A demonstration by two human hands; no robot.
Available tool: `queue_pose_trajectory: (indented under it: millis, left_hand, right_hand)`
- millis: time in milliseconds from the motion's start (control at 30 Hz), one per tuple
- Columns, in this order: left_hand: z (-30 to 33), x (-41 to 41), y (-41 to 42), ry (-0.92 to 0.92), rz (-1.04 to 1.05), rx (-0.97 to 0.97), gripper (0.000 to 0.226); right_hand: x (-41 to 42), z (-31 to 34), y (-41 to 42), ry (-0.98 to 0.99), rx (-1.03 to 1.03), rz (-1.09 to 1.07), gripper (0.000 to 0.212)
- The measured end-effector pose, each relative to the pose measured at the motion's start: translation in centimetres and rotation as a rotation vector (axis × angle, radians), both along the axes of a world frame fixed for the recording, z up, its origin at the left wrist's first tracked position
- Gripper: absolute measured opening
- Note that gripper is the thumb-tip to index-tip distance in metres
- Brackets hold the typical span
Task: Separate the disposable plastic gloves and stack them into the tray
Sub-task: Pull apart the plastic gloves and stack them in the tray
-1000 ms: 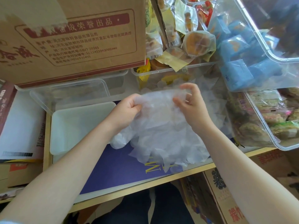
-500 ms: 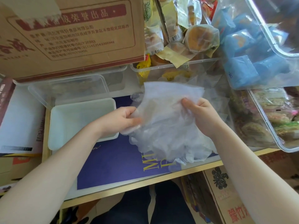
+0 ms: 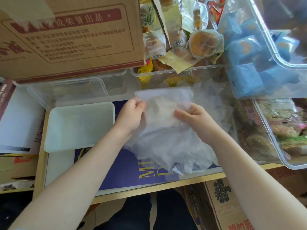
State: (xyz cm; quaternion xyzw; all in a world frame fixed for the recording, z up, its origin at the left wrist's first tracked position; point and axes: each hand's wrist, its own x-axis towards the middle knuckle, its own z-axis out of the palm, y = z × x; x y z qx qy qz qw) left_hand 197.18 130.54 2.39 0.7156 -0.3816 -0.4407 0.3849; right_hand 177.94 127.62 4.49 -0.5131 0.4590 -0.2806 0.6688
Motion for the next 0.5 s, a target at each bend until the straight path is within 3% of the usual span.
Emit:
queue_pose_trajectory:
  millis: [67,200,300,400,500]
  left_hand:
    - [-0.2,0.2,-0.2,-0.058,0.058,-0.024,0.017]
    - [-0.1,2.0,-0.4,-0.216,0.164,-0.101,0.017]
    - [-0.6,3.5,-0.1,-0.284,0.221,-0.090,0.021]
    - [-1.2,3.9,0.6,-0.266,0.201,-0.048,0.022]
    - [-1.5,3.6,1.7,-0.204,0.063,0.010,0.015]
  right_hand:
    - [-0.3,-0.9,0.6,0.034,0.073,0.068,0.015]
    - [-1.1,-3.3,2.8,0.300,0.113,0.379,0.015]
    - [-1.7,-4.5,2.6,0.422,0.120,0.479,0.023]
    - [-1.9,-5.5,0.4,0.706,-0.174,0.241,0.010]
    - [-2.3,-7.0,-1.7,1.054,-0.412,0.121,0.052]
